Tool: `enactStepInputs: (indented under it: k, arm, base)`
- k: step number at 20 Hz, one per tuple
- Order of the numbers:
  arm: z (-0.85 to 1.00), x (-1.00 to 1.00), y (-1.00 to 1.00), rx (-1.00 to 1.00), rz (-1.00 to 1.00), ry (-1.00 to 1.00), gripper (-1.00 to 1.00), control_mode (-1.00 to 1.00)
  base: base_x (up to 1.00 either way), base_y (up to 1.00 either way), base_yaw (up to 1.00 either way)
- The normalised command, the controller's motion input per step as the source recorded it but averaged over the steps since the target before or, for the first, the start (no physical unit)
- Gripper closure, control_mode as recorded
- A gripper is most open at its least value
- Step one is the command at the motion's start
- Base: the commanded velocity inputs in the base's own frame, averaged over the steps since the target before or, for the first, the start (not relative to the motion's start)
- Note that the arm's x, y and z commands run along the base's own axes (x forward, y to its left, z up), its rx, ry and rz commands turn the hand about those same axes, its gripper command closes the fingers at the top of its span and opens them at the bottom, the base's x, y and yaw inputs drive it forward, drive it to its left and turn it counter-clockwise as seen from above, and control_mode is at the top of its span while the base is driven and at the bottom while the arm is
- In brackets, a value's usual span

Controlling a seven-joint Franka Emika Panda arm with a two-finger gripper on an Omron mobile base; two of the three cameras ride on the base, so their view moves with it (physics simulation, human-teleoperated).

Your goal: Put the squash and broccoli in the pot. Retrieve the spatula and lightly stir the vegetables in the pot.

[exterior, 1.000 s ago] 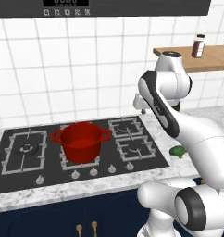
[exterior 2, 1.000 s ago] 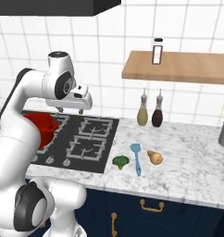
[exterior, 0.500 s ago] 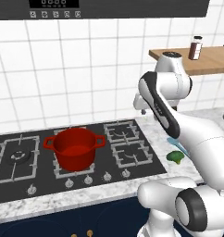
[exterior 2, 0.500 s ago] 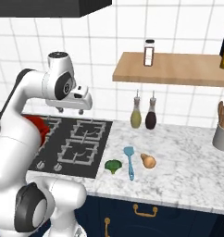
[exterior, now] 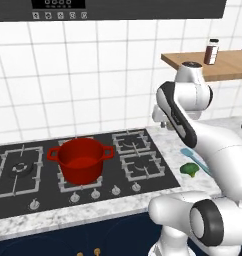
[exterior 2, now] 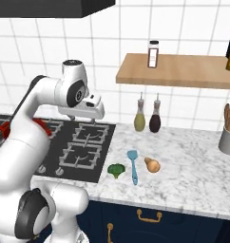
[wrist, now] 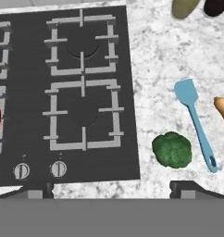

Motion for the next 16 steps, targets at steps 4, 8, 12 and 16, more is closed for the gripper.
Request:
enactStepInputs:
  k: [4,8,12,16]
  arm:
    - [-0.58,0.0,-0.64,0.0,-0.11,0.12,-1.0,-1.0]
    - [-0.49,0.0,-0.72,0.02,-0.13,0.08,-1.0,-1.0]
    - [-0.42,0.0,-0.64,0.06,-0.13,0.04,-1.0,-1.0]
    - [-0.39,0.0,-0.52,0.06,-0.12,0.02,-1.0,-1.0]
  base:
    - [0.0,0.0,0.0]
    - [0.0,0.0,0.0]
    - [0.0,0.0,0.0]
    - [0.0,0.0,0.0]
